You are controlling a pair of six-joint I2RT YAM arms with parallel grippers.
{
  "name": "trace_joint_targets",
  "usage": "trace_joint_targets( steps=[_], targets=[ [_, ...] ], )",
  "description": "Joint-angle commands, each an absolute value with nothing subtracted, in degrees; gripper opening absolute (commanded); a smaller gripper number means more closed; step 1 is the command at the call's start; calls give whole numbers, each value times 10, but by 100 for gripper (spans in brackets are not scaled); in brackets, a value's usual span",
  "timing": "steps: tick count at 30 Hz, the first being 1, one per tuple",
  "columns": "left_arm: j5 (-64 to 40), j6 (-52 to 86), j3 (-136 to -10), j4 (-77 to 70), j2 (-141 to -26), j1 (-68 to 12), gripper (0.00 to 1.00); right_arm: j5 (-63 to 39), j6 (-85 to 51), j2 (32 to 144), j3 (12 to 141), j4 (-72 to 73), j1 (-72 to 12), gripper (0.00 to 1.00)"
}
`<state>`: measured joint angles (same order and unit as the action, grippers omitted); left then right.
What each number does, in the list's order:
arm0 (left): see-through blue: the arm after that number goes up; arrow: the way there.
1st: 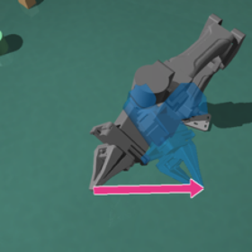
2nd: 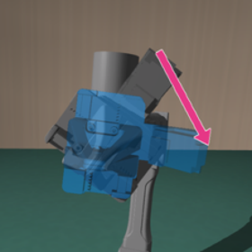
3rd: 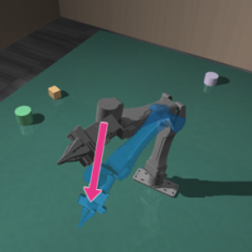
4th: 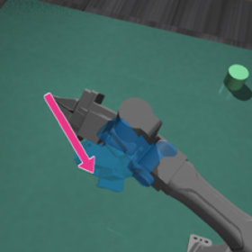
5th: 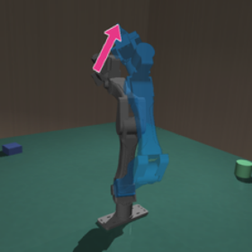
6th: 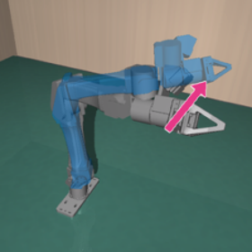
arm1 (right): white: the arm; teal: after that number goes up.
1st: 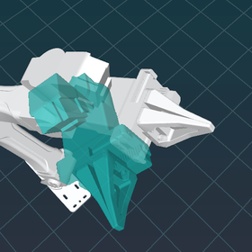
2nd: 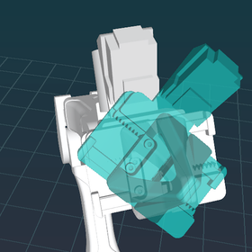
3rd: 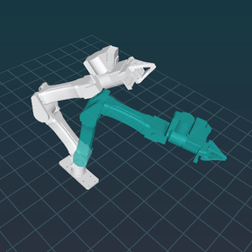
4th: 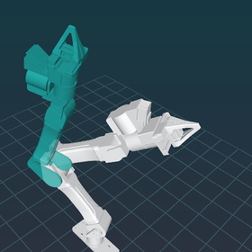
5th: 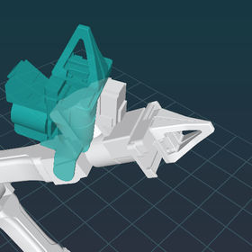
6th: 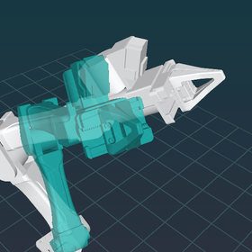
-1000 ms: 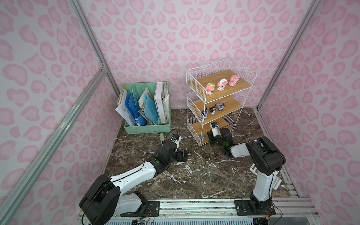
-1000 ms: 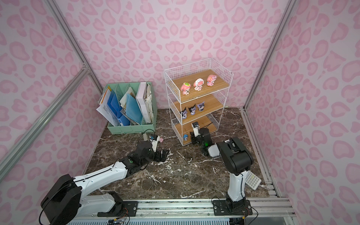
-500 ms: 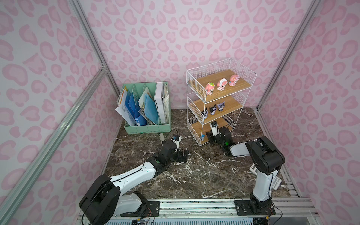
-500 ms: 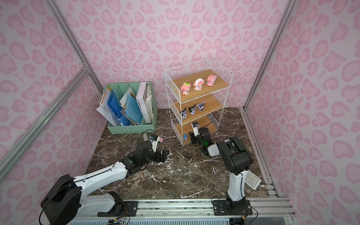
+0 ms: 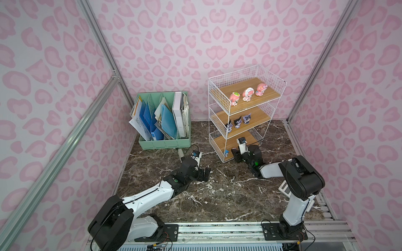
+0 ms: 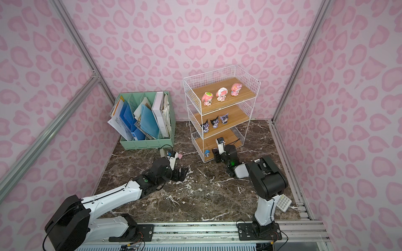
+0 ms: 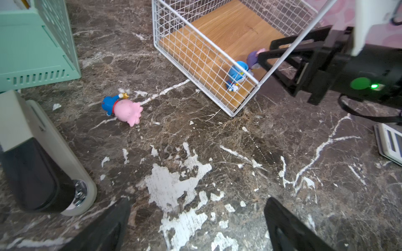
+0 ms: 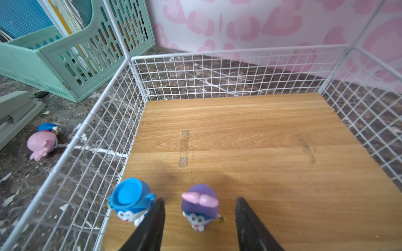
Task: Organize plastic toys on shelves
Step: Place the plastic toy on the shelf.
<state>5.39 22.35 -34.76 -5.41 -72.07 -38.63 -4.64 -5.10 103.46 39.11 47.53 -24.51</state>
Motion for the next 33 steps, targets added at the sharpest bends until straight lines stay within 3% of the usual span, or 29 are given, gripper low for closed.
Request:
trace_joint_targets(
  steps=[1,6,11,16,18,24,27,33],
  targets=[
    [82,237,-372,-12,-744,-383,96,-25,-68,1005,357,507,-242,59],
    [71,212,-444,70,-802,-360,91,0,-94,933,292,505,-241,60],
    [79,185,-530,124,-882,-321,80,8,-115,852,237,481,-240,60],
    [19,211,-601,130,-981,-257,48,3,-115,766,208,434,-241,62],
    [13,205,-632,134,-1017,-251,40,-4,-116,739,203,412,-241,65],
    [32,194,-691,146,-1073,-237,38,-35,-116,660,180,361,-242,78],
    [32,193,-710,153,-1086,-224,38,-57,-111,628,165,358,-249,97],
    [37,178,-762,191,-1129,-219,38,-22,-67,616,166,339,-315,98]
  ],
)
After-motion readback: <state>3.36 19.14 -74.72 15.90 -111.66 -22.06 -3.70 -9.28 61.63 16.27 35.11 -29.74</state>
